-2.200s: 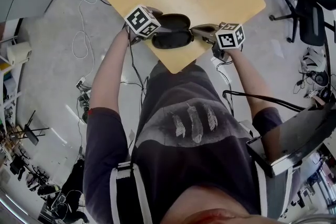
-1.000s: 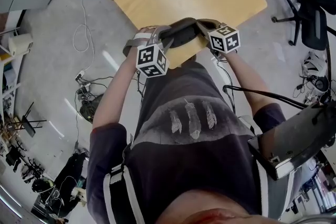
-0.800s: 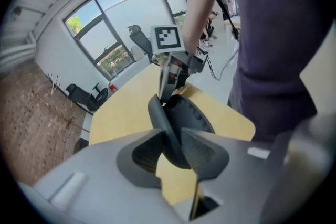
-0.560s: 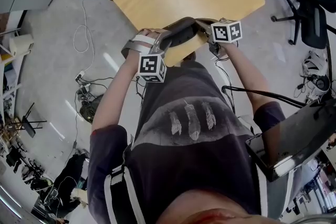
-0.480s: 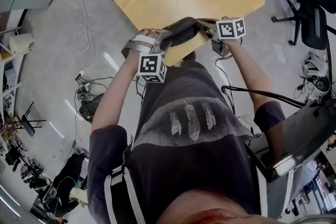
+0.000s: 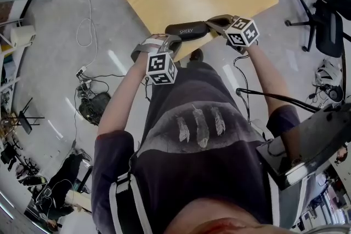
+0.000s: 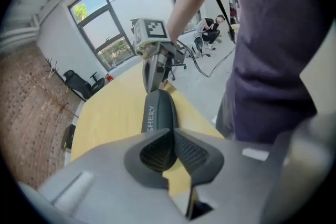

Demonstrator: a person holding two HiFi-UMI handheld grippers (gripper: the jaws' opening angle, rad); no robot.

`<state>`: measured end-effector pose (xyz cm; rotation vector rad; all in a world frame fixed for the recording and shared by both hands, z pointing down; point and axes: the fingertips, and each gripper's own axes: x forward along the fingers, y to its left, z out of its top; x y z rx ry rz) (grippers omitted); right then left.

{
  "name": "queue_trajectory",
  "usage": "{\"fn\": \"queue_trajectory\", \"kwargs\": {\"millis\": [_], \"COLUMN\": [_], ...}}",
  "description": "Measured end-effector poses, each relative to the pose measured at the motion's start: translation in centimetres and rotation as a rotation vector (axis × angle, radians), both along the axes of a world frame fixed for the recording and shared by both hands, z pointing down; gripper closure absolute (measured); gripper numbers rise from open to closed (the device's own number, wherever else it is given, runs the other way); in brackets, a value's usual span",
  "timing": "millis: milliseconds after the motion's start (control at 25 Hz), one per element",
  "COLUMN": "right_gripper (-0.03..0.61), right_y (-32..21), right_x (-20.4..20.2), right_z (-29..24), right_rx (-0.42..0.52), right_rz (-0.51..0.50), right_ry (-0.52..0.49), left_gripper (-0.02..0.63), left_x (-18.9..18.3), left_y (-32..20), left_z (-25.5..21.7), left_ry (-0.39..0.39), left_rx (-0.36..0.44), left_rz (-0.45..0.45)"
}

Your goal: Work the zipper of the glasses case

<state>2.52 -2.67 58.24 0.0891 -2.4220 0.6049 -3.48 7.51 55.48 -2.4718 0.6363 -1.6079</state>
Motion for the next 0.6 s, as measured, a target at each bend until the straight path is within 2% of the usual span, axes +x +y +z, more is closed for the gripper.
{"fn": "queue_trajectory", "kwargs": {"millis": [120,240,360,480,600], "right_gripper": [0.581,0.581,0.581,0.581,0.581], "right_y": [0.5,0.5,0.8,0.8,0.6], "right_x": [0.1,0.0,0.1,0.4,0.5], "right_z": [0.2,0.4,0.5,0.2,-0.1], "right_rx": [0.055,0.083,0.092,0.11,0.126], "right_rz": [-0.035,-0.035,-0.037,-0.031,-0.007], "right_ry": [0.032,0.043,0.034,0.024,0.021], "left_gripper": [0.568,0.565,0.565,0.52,0.468], "left_x": [-0.4,-1.6,-2.2,-1.2,0.3], "left_y": [-0.6,-2.0,-3.3,-4.7,-5.1], "left_z": [-1.6,-3.8,-5.4,-6.0,-4.3], "left_ry": [0.047,0.09,0.125,0.16,0.097], "left_rx": [-0.009,0.051,0.126,0.12,0.048], "left_rz": [-0.084,-0.187,-0.239,-0.244,-0.169]}}
